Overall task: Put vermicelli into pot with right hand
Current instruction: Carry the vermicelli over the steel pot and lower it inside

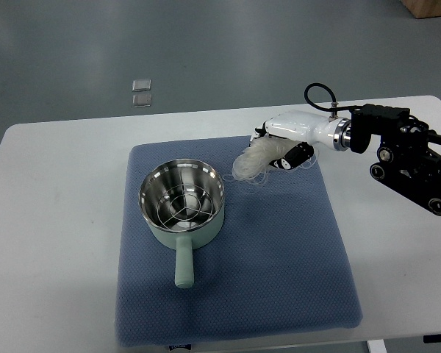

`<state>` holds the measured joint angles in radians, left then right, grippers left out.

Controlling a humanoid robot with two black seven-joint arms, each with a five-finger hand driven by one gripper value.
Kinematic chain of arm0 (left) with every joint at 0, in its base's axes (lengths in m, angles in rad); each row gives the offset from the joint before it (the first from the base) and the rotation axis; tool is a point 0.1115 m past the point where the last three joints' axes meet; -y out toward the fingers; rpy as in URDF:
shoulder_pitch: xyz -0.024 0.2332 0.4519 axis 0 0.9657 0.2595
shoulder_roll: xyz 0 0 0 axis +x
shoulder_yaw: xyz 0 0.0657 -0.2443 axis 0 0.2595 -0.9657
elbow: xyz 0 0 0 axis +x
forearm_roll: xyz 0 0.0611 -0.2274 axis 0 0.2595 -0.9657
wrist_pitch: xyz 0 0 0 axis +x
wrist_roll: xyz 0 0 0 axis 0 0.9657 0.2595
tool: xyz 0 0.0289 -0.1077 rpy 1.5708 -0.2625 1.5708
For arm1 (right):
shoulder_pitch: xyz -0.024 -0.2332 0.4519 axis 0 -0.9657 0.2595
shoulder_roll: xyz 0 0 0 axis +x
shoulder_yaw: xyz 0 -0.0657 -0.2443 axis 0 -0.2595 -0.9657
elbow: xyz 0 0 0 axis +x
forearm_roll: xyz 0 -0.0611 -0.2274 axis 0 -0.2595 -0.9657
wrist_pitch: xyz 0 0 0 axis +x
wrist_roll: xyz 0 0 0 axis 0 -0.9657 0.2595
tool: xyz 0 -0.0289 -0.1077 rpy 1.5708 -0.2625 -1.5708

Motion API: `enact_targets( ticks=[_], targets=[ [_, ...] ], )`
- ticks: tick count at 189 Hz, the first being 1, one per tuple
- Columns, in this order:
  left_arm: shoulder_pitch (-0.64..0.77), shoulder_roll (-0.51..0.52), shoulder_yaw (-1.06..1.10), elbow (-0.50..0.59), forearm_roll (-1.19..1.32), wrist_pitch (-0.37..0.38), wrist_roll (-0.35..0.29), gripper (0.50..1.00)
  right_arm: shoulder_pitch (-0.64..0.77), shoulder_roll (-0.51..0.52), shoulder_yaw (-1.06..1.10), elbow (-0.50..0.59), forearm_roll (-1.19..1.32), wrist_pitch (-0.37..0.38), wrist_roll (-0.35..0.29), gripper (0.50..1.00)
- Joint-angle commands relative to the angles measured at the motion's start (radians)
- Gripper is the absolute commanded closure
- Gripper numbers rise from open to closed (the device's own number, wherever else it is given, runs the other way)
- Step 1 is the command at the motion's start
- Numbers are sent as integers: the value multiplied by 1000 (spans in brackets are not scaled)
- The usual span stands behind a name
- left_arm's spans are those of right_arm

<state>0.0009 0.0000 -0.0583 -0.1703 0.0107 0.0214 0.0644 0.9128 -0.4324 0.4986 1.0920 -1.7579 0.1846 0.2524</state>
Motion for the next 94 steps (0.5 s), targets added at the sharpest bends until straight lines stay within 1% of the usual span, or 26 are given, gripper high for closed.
enact_targets(
  ticks=[1,20,40,71,94],
  targets=[
    [-1,0,0,0,0,0,0,500,32,-6,6,51,43,0,5,1000],
    [-1,0,0,0,0,0,0,500,66,7,5,91,72,1,13,1000],
    [-1,0,0,0,0,0,0,500,87,29,-2,97,84,1,36,1000],
    [1,0,0,0,0,0,0,500,110,110,-15,106,84,10,59,1000],
    [-1,0,0,0,0,0,0,500,123,181,-51,106,83,12,59,1000]
  ],
)
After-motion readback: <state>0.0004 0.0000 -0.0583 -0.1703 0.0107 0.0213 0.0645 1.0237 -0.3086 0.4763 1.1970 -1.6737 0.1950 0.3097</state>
